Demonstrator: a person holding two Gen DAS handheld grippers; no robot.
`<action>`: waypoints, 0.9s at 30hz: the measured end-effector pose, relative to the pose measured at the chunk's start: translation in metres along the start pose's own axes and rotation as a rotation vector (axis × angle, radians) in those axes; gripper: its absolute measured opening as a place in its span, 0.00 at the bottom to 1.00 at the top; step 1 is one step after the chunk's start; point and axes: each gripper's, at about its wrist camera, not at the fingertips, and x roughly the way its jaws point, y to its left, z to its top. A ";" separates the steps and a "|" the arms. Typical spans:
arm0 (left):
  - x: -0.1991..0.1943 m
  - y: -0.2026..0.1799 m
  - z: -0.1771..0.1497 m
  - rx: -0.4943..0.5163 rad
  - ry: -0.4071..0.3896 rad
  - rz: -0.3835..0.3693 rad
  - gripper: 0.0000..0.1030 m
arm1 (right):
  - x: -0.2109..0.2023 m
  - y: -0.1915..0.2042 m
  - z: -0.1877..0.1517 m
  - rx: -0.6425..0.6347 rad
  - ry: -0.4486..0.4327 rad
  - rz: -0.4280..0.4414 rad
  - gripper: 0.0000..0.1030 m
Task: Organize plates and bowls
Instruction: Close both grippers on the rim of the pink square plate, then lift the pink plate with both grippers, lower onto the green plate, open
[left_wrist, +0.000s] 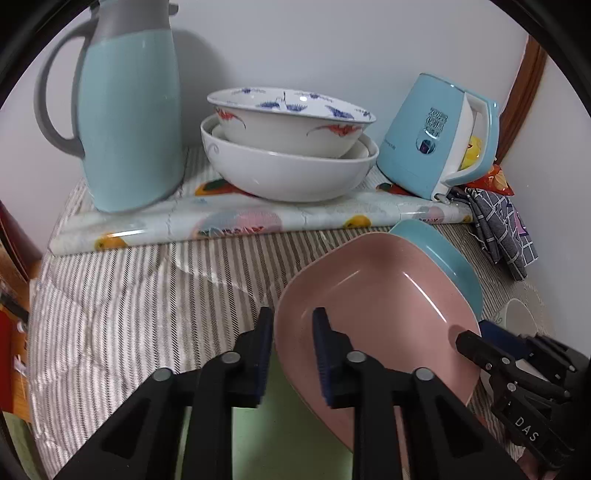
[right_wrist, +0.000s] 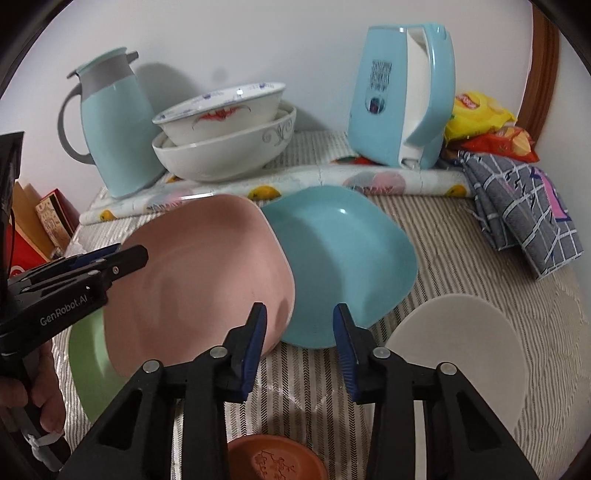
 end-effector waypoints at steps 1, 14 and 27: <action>0.001 0.000 0.000 -0.002 0.000 -0.003 0.18 | 0.001 0.000 0.000 0.001 0.004 0.010 0.17; -0.022 0.003 -0.006 0.027 -0.033 -0.001 0.09 | -0.007 0.009 -0.002 -0.006 -0.017 -0.026 0.09; -0.062 0.038 -0.034 -0.051 -0.055 0.054 0.09 | -0.022 0.051 -0.011 -0.065 -0.037 0.026 0.08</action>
